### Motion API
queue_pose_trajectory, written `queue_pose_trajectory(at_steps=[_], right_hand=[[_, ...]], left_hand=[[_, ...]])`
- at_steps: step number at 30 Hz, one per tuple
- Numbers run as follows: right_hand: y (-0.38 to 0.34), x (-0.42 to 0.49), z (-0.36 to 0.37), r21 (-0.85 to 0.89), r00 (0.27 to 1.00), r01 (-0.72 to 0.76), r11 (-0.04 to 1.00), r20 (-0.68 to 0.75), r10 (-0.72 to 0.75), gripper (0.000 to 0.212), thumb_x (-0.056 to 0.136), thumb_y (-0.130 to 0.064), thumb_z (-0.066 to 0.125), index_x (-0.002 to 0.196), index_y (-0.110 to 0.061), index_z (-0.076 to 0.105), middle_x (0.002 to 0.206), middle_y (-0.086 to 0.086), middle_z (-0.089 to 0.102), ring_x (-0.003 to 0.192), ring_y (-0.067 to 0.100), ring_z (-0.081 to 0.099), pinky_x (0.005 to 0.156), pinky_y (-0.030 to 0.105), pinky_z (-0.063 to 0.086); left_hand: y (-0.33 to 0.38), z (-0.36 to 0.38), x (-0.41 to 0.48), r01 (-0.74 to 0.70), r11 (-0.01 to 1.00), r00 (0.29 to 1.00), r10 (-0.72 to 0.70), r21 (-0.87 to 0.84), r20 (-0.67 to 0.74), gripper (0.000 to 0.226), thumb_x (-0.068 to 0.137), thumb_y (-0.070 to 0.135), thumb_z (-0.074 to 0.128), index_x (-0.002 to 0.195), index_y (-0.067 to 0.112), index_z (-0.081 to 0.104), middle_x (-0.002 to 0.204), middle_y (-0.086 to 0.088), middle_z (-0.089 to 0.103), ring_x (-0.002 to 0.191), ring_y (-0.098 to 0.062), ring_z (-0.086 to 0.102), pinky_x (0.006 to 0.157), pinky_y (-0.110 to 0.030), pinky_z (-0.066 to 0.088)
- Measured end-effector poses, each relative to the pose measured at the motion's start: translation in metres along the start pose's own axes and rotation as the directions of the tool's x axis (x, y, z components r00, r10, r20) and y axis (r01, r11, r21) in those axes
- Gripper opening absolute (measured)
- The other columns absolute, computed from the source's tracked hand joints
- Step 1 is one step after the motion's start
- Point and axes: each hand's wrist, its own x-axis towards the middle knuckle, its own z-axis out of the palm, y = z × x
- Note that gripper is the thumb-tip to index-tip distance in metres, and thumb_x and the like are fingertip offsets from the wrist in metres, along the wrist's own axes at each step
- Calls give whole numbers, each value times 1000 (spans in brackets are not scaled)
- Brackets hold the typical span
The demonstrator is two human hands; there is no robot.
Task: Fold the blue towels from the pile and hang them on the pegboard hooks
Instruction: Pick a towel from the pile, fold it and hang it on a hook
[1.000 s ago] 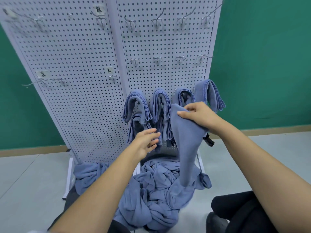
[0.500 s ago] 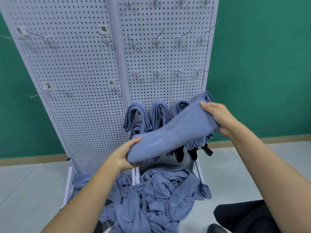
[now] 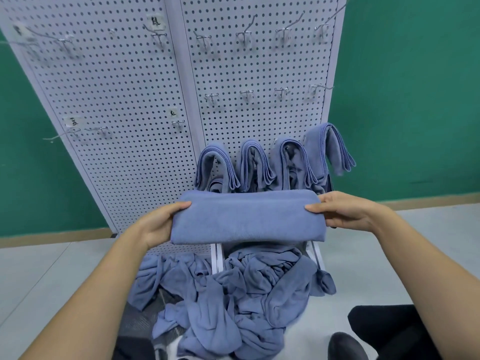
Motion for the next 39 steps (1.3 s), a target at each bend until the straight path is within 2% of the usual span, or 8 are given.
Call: queue_pose_trajectory(at_steps=[7,12,14,19,22,27,34,39], right_hand=[[7,3,-7,-4,996,79,997,-50,-79,24,91,-11,59,114,-6,64,76,-1,69,56,7,60,48,18,50],[9,3,-11,200,960,280,939,-42,-278,55,64,-20,84,115,-7,67,115,19,59,95,27,48,71,29,58],[9,1,-11,214,959,285,934,-79,-274,21,78,-6,69,98,-9,73,101,18,62,78,22,60,66,29,59],[2,-4,-2,143,947,306,941,-152,-285,35,96,6,35,87,-9,65,80,6,65,61,12,59,58,26,55],[-2,-6,0,48,933,321,946,-188,-307,30,98,-10,37,85,-14,64,92,6,63,76,21,59,71,34,53],[-11,-6,12,-177,898,298,938,-280,-338,7,92,-22,60,86,-22,60,81,11,51,68,23,49,58,30,43],[-65,-25,22,78,861,435,897,-326,-389,20,93,-4,52,106,-16,62,85,9,58,61,16,56,44,24,46],[-110,-31,36,-65,850,412,909,-333,-408,14,92,-10,59,104,-14,61,88,4,60,62,13,59,49,26,52]], left_hand=[[0,-7,-8,-82,980,996,73,182,56,16,92,11,56,102,3,65,91,-7,74,75,-13,71,59,-23,56],[11,-6,-10,-280,960,958,280,0,57,32,93,-7,43,98,12,68,87,-4,74,71,-11,70,59,-21,57],[11,-3,-11,-305,952,951,305,-2,58,47,94,-9,40,76,16,76,77,-1,74,63,-10,68,54,-21,55],[13,-3,-15,-313,949,945,316,-41,87,47,92,3,36,73,16,77,82,-3,67,71,-13,52,67,-24,52],[13,2,-17,-286,957,953,289,-53,88,35,90,26,47,69,13,73,88,-5,63,81,-19,50,78,-34,45],[7,31,-12,-320,907,915,371,275,-160,41,77,21,76,58,15,40,51,6,43,53,-11,40,48,-18,35],[-22,55,-2,-102,952,955,175,287,-239,26,76,-15,67,74,8,55,80,-11,56,74,-24,56,68,-33,52],[-24,93,-12,-147,943,961,207,298,-181,23,84,-11,59,92,10,63,98,-10,62,81,-20,58,67,-26,50]])
